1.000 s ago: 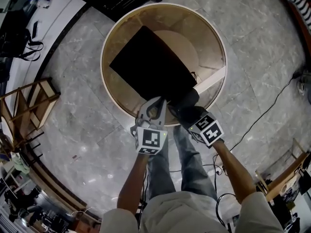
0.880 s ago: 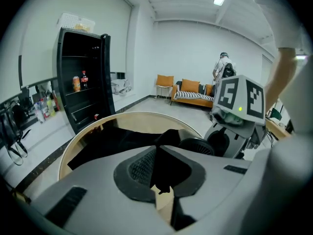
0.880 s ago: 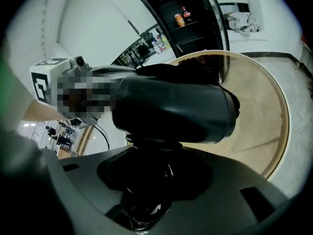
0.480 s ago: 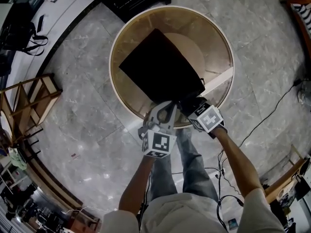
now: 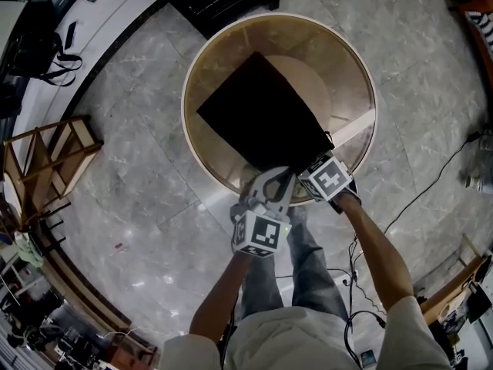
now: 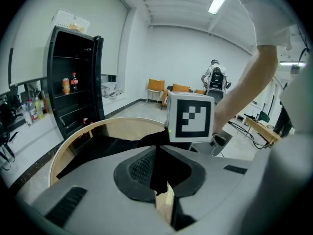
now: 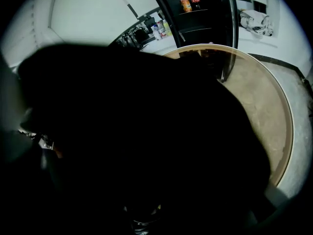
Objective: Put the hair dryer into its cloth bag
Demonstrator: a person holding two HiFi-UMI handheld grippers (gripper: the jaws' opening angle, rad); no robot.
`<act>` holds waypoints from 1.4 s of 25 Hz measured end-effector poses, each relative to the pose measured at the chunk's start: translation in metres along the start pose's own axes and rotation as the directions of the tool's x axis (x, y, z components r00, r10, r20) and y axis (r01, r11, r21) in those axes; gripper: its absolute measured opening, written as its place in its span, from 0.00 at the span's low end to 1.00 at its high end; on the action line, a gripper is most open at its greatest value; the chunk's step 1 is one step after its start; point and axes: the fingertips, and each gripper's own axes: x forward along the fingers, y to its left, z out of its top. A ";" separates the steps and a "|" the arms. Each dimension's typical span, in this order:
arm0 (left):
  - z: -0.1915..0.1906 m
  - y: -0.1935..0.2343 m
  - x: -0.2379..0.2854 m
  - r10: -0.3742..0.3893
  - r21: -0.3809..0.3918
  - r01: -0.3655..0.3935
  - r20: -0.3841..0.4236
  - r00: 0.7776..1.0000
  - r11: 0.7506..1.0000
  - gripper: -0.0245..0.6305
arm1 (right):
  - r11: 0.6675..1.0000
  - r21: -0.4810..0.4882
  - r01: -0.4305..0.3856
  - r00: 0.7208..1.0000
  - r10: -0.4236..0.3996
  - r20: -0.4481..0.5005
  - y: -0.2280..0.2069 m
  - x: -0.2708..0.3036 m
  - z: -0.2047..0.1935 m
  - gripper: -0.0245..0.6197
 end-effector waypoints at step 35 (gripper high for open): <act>-0.027 -0.006 0.003 -0.085 -0.203 0.100 0.082 0.993 0.974 0.10 | 0.967 -0.242 0.074 0.994 -0.091 -0.057 -0.015 0.024 0.010 0.52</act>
